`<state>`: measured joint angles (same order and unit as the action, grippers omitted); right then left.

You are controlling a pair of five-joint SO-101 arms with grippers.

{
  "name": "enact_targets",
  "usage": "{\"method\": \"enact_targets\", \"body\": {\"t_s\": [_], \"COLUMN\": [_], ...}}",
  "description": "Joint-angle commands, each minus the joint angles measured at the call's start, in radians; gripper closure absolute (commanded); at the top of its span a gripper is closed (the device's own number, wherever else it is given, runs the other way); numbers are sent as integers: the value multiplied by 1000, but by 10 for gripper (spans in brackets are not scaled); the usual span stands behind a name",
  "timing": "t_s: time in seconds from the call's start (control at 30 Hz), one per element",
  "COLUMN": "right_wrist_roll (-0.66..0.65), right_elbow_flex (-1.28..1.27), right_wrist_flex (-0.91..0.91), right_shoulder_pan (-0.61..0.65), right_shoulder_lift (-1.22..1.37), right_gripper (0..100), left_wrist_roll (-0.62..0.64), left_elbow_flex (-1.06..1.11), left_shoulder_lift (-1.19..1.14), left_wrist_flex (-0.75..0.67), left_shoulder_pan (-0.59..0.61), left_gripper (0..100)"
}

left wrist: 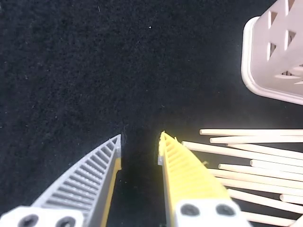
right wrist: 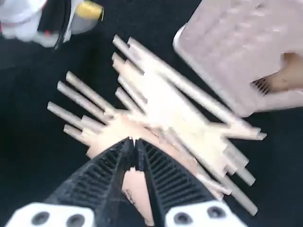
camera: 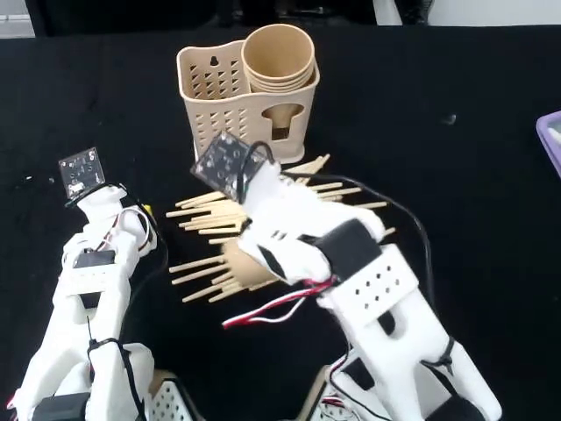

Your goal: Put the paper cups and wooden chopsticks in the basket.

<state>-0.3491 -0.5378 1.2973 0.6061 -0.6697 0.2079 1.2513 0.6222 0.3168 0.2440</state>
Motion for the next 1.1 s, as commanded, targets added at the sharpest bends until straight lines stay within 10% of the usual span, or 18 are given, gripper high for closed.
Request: {"method": "enact_targets", "body": {"t_s": [0.0,0.3,0.63,1.07], "right_wrist_roll": [-21,-14,-115,-121], "right_elbow_flex": [-74,116,94,38], "right_wrist_flex": [-51,215,338,207], "right_shoulder_pan": [9,-348,-608,-947], "right_shoulder_lift": [-28,-25,-30,-25], "right_gripper": [985,743,769,780], "left_wrist_roll": [-11,-11,-101,-523], "left_elbow_flex": [-12,-12,-33,-707], "left_shoulder_lift": [28,28,34,26], "left_wrist_flex": [-14,-14,46,1155], "left_shoulder_pan": [-15,-15,-27,-209], "left_gripper": [862,862,859,858]}}
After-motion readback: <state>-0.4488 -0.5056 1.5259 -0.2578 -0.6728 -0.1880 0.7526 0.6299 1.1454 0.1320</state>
